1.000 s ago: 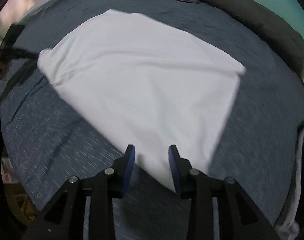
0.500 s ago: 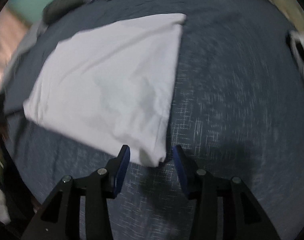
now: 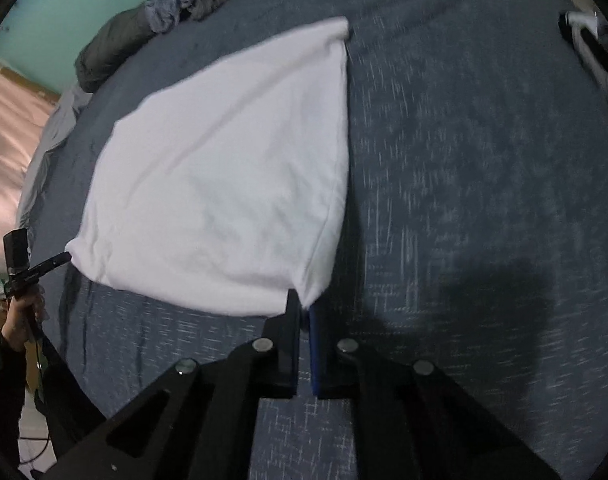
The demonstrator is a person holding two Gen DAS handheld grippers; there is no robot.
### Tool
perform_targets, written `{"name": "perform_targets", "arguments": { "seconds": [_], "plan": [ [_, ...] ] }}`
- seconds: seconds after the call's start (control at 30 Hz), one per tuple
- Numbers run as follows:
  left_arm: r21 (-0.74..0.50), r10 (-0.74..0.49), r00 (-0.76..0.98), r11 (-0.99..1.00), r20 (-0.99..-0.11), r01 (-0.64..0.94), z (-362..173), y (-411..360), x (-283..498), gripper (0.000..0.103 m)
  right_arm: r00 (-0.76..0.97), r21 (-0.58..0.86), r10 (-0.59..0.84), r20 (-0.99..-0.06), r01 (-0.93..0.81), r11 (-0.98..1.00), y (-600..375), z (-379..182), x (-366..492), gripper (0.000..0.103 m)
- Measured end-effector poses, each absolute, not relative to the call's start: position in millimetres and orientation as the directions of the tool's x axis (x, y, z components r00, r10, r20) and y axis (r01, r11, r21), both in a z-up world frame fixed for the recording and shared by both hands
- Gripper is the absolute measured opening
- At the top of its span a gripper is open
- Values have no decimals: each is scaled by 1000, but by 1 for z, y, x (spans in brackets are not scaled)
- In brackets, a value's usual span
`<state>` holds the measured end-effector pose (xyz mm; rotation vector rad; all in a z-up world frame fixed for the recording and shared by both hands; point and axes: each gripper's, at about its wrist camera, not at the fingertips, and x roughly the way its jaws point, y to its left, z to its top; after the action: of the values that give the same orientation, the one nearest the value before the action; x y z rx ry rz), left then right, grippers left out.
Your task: Fold clothes
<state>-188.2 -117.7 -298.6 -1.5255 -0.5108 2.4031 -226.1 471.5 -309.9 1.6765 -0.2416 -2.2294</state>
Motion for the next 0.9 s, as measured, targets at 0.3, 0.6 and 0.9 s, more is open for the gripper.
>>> {"name": "perform_targets", "arguments": {
  "seconds": [0.3, 0.6, 0.9],
  "plan": [
    [-429, 387, -378, -903, -841, 29, -317, -146, -170, 5, -185, 295, -315, -931, 129, -947, 478, -332, -234, 2],
    [-447, 390, -390, -893, -834, 63, -314, -161, -157, 5, -211, 285, -290, -933, 55, -957, 502, -329, -229, 9],
    [-517, 421, -424, -845, -802, 140, -298, -153, -144, 39, -388, 437, -405, -828, 7, -900, 513, -285, -224, 28]
  ]
}}
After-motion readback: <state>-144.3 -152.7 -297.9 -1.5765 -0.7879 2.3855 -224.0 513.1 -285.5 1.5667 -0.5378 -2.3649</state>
